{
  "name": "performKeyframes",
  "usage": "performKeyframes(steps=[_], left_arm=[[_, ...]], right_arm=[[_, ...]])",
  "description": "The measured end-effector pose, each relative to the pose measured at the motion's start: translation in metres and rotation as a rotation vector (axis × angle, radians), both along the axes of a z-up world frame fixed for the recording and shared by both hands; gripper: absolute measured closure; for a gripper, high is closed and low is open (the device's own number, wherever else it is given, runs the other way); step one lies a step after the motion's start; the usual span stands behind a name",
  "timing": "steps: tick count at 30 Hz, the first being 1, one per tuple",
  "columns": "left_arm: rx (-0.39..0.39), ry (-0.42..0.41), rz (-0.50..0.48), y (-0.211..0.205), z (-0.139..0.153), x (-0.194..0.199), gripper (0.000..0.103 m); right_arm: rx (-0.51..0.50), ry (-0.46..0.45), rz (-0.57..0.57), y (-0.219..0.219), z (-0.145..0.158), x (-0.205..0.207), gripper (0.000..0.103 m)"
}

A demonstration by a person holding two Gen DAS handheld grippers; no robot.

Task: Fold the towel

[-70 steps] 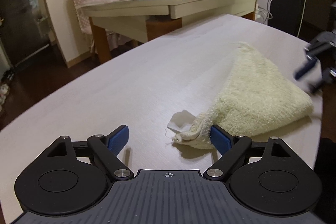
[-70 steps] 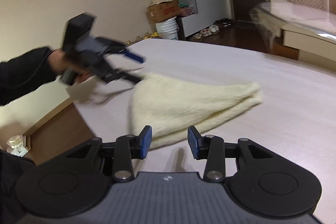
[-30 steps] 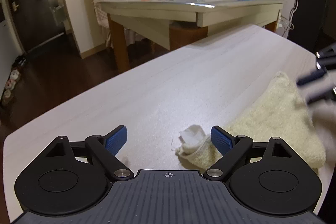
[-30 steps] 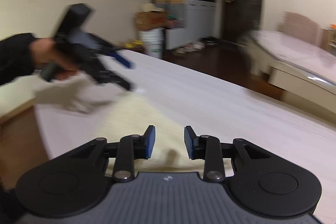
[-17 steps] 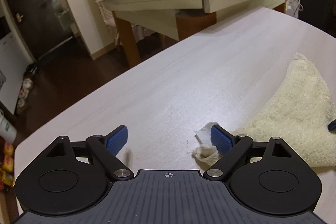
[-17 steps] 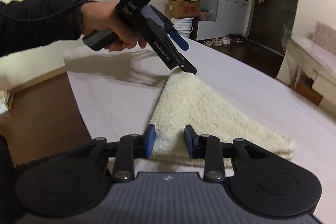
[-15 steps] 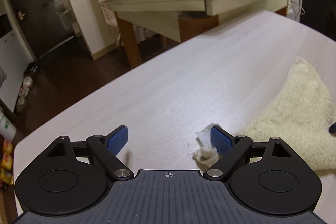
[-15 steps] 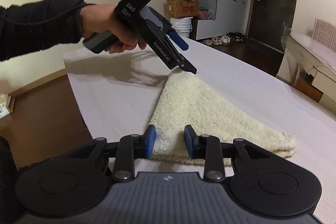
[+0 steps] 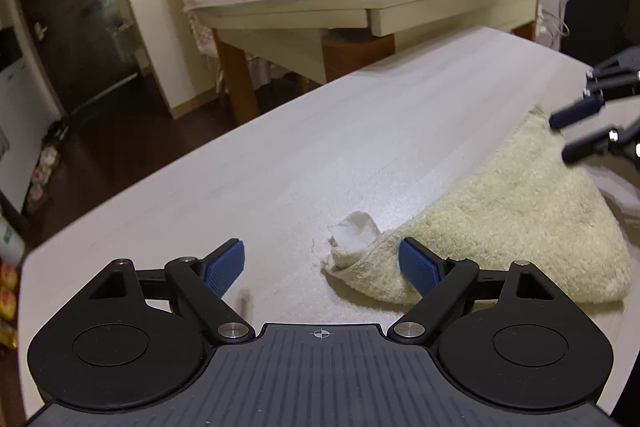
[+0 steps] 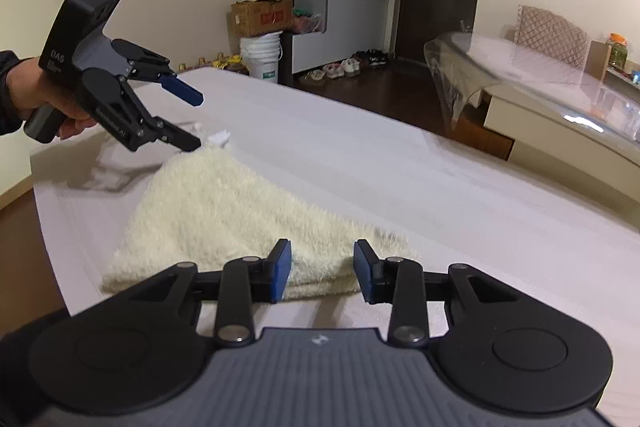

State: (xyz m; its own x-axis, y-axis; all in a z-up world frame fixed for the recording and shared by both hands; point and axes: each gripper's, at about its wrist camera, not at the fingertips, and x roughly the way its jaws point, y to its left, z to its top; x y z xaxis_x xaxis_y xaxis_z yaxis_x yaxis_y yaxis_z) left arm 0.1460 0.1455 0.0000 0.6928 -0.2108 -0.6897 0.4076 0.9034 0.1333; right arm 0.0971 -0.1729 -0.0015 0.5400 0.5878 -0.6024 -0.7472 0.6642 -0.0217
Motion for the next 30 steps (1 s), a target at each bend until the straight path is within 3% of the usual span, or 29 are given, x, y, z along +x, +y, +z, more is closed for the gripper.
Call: performKeyframes(steps=[7, 11, 15, 17, 19, 23, 30], left_arm=[[0.030, -0.023, 0.019, -0.006, -0.001, -0.004, 0.013], [0.003, -0.033, 0.062, -0.004, 0.005, -0.008, 0.013], [-0.060, -0.024, 0.177, 0.000, 0.017, -0.027, 0.011], [-0.090, -0.017, 0.225, -0.002, 0.019, -0.041, 0.010], [-0.109, -0.012, 0.266, -0.008, 0.019, -0.056, 0.009], [-0.137, -0.004, 0.316, -0.020, 0.017, -0.085, 0.004], [-0.192, -0.018, 0.412, -0.038, 0.019, -0.136, 0.000]], right_arm=[[-0.004, -0.013, 0.022, 0.002, -0.006, 0.002, 0.064], [0.024, 0.009, -0.002, -0.003, 0.000, 0.003, 0.062], [0.054, 0.022, -0.080, -0.013, 0.007, -0.010, 0.047], [0.064, 0.027, -0.103, -0.016, 0.009, -0.018, 0.030], [0.078, 0.036, -0.126, -0.020, 0.012, -0.033, 0.026], [0.072, 0.037, -0.174, -0.023, 0.017, -0.059, 0.003], [0.073, 0.072, -0.259, -0.029, 0.023, -0.092, 0.000]])
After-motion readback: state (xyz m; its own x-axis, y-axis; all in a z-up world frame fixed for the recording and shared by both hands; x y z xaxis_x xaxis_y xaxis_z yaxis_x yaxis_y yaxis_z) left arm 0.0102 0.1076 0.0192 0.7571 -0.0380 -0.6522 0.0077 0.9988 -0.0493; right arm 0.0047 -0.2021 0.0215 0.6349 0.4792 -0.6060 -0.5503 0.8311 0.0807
